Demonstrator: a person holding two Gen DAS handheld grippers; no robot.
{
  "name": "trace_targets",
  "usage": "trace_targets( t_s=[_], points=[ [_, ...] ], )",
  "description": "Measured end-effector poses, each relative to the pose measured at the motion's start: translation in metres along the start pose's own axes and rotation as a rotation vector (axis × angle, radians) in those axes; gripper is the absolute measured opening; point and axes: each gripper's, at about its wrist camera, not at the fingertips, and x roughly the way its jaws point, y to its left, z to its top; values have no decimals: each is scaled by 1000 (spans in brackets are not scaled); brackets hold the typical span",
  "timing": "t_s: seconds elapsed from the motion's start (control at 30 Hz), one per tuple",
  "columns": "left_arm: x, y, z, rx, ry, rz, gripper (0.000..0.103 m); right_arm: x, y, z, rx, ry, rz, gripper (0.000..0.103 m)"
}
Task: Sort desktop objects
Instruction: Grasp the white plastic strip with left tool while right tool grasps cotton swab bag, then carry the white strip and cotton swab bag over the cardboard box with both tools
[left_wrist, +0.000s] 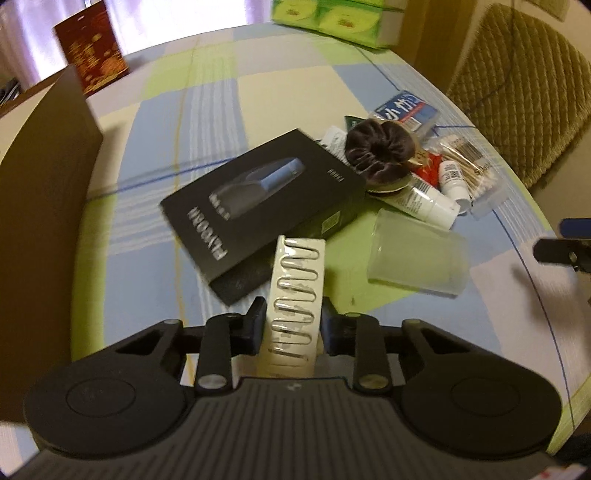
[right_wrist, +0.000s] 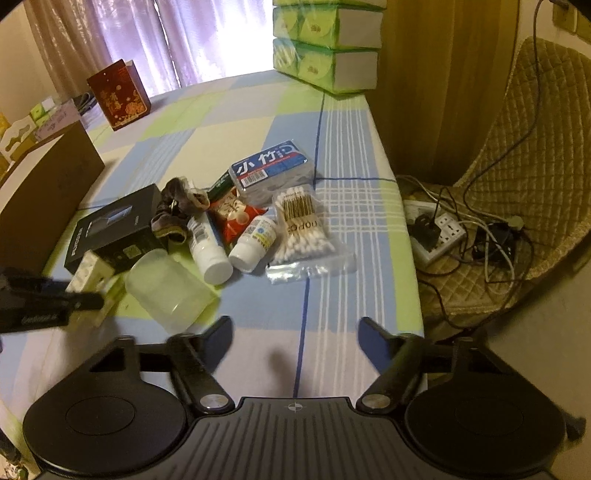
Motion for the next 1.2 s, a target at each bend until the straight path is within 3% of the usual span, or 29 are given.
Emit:
trace_targets(
  t_s=[0.13, 0.53, 0.67, 0.73, 0.9, 1.2],
  points=[
    [-8, 11, -11, -59, 11, 45, 25, 10, -10, 11, 12, -28, 18, 48],
    [-16, 53, -16, -263, 34, 176, 25, 56, -12, 53, -109, -73, 29, 45],
    [-15, 53, -16, -272, 36, 193, 25, 76, -10, 57, -146, -50, 32, 40],
    [-13, 52, -15, -274, 41, 198, 25, 84, -11, 57, -163, -30, 27, 32],
    [-9, 50, -14, -281, 50, 209, 25, 83, -15, 56, -178, -13, 38, 24],
    [-16, 42, -17, -244, 27, 231, 24, 53, -24, 46, -86, 22, 39, 20]
  ],
)
